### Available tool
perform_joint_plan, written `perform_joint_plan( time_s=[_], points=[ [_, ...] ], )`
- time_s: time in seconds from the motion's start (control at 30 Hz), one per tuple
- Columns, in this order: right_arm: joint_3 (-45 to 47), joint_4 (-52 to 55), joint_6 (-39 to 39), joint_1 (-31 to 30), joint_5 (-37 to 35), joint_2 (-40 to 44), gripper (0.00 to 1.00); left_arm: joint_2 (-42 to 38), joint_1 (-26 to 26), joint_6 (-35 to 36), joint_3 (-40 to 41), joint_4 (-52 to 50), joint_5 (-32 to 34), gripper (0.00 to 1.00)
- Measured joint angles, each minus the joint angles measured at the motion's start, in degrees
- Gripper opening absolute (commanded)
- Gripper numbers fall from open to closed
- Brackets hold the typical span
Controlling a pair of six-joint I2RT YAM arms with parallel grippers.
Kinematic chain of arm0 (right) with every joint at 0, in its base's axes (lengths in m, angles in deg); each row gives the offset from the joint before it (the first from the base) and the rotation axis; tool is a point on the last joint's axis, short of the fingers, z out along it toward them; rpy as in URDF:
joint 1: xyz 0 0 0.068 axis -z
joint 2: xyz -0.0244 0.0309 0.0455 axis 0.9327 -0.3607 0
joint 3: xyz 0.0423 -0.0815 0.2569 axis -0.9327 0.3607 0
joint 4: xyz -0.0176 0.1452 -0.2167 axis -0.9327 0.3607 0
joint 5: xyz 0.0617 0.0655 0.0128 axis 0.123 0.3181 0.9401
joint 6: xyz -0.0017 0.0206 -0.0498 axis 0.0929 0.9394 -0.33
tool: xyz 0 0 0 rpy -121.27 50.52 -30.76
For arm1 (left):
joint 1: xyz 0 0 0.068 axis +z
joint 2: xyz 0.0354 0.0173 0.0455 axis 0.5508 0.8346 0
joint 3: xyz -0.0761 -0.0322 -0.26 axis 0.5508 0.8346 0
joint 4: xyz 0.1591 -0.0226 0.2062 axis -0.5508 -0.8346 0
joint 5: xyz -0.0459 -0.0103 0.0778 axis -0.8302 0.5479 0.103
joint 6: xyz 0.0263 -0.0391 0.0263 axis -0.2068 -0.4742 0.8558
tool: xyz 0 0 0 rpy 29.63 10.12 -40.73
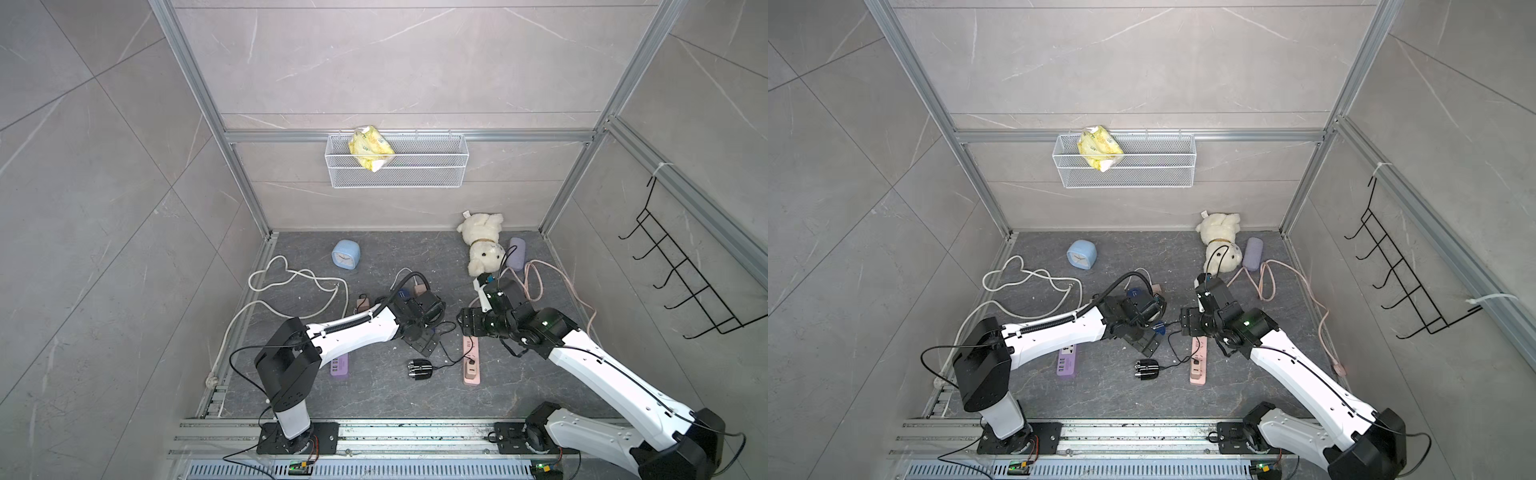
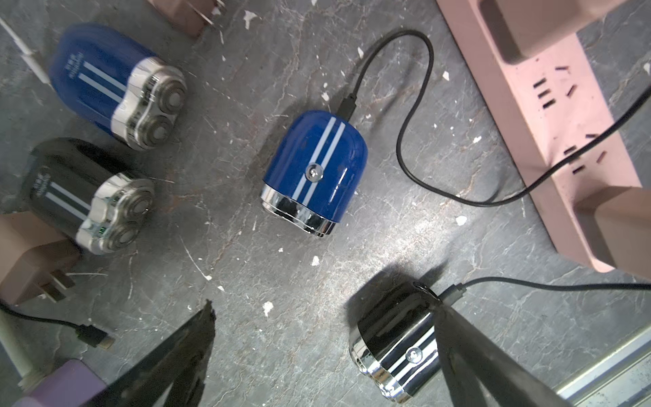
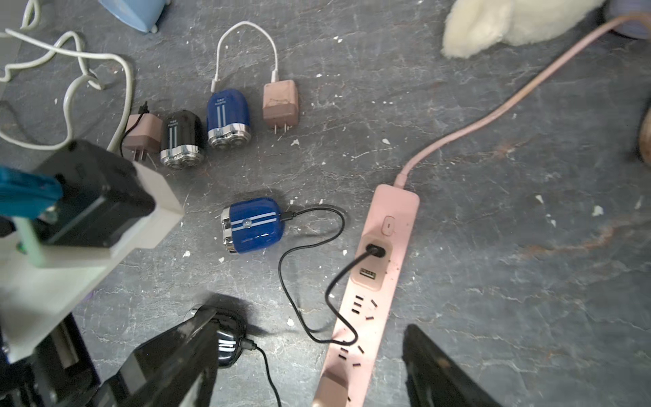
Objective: Unplug the electric shaver
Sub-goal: Pick up the electric shaver from the center of the board.
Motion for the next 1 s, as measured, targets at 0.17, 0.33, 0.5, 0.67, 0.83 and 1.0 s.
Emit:
perform_joint_plan(
  time_s=[0.17,0.33,0.5,0.67,0.83,1.0],
  points=[
    [0.4,1.8,0.8,2.3,-1.6,3.7,0.85,-2.9,-1.6,1.6,4.7,0.4,-1.0,0.99],
    [1.5,2.7,1.2,3.6,-2.0,6.5,0.86,-4.5,-5.6,3.7,6.9,2.3,-1.3,0.99],
    [2.8,3.0,1.7,4.3,-1.4,7.1,0.87,-5.8,-8.3,7.2,11.3,7.0,-2.6,0.99],
    [4.2,2.7,1.6,4.3,0.9,7.1,0.87,-6.4,-8.7,11.0,13.2,9.2,-3.2,0.99],
    [4.8,2.0,1.6,4.3,2.2,8.1,0.87,-6.1,-8.7,13.7,13.2,11.1,-3.6,0.99],
    [4.9,1.6,1.6,4.3,2.9,8.2,0.87,-4.2,-8.7,16.2,13.2,12.0,-4.1,0.98]
  ],
)
